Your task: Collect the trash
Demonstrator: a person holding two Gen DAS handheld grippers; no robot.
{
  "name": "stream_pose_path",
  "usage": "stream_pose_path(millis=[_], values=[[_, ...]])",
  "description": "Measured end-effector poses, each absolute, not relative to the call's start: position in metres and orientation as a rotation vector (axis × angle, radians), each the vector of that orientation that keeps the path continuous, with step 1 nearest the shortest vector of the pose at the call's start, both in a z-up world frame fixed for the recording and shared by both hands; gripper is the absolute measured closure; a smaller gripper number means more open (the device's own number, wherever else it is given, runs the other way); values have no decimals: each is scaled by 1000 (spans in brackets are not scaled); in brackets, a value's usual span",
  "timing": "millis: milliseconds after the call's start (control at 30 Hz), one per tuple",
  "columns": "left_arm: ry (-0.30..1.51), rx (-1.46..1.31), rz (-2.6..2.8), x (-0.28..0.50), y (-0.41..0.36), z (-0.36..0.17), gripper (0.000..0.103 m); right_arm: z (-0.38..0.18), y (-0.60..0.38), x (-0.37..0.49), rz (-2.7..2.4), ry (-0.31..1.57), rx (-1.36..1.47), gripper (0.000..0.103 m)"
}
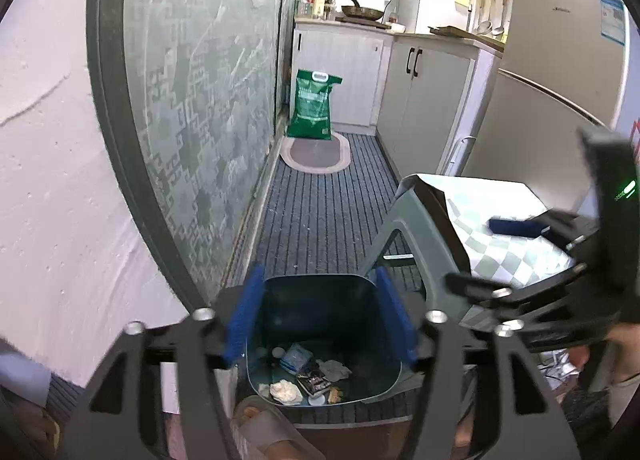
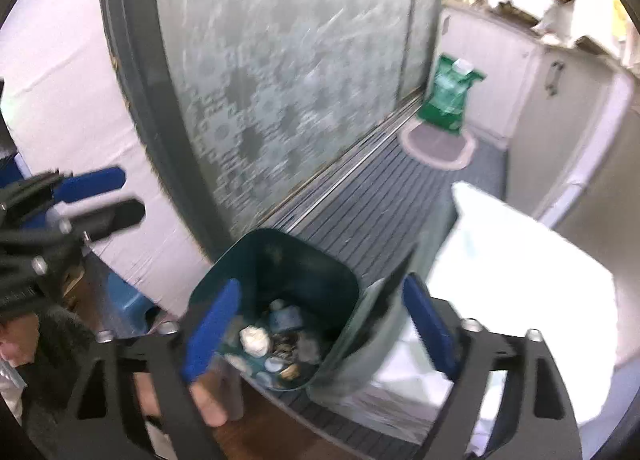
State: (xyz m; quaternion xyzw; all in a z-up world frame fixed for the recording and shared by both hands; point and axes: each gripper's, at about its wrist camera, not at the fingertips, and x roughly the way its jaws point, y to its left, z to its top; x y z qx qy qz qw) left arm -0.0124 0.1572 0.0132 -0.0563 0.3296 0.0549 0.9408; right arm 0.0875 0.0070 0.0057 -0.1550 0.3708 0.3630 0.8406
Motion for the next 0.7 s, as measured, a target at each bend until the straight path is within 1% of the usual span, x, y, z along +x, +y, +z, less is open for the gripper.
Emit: stream_pose_path(millis=[33, 67, 100, 133, 233, 400, 700], values=[[664, -104, 121, -15, 153, 12, 28, 12, -3, 84, 760, 765, -310, 10], [656, -99, 127, -16, 151, 11, 22, 16, -10, 83, 754, 753, -302, 7], [637, -94, 130, -19, 148, 11, 14, 19, -17, 80, 747, 740, -296, 6], [617, -97, 130, -23, 146, 10, 10, 22, -24, 77, 738, 728, -291, 4], [582, -96, 137, -33, 140, 8, 5, 26, -44, 68, 689, 701, -289, 4], [580, -73, 166, -37, 128, 4, 3, 19, -82, 57, 645, 686, -225, 4], [600, -72, 134, -41, 107, -7, 3, 5, -102, 45, 673, 683, -196, 4]])
